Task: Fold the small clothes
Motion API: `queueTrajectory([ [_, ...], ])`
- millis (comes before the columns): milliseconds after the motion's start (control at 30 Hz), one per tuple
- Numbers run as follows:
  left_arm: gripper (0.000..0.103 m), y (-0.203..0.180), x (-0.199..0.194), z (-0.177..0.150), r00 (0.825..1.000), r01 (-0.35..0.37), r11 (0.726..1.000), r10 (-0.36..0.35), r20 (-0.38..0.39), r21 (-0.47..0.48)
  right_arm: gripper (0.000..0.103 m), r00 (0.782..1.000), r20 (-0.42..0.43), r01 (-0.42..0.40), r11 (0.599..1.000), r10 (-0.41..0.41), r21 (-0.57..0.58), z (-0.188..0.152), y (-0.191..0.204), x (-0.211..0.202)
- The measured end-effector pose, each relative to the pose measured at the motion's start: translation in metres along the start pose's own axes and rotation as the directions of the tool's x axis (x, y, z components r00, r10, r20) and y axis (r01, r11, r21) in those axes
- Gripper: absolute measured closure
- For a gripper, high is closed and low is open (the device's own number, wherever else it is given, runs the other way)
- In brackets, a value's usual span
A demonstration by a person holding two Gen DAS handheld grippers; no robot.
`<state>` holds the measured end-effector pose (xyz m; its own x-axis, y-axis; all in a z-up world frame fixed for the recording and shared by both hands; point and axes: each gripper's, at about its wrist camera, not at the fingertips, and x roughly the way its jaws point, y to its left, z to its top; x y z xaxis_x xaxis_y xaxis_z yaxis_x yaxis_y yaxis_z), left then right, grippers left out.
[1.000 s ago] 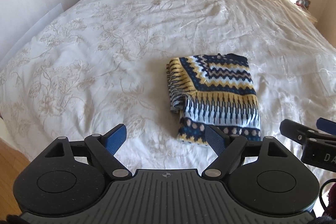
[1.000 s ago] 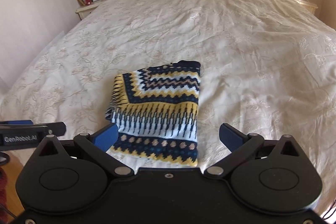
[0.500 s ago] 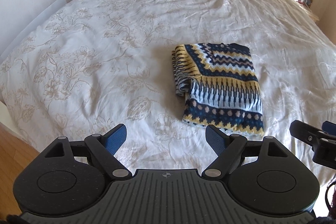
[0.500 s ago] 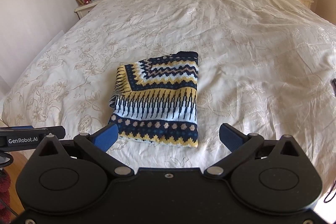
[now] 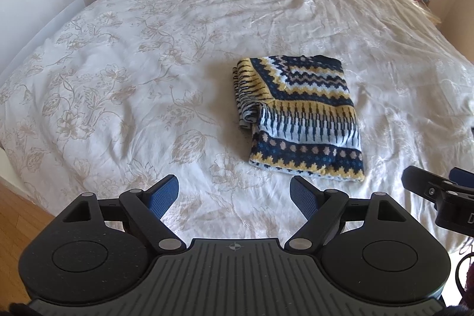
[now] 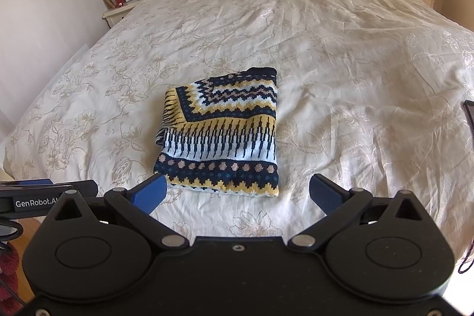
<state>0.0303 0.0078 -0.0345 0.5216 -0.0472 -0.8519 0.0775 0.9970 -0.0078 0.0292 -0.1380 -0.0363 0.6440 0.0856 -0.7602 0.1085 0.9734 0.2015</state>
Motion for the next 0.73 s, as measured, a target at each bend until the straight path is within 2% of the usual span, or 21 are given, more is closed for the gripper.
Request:
queueTrajectory([
  [733, 0.021, -0.0085, -0.0015, -0.0035, 1.0, 0.025, 0.998, -0.025, 0.0, 0.05, 0.001, 1.0, -0.01, 0.001, 0.999, -0.001, 0.034, -0.0053, -0.0004, -0.0011],
])
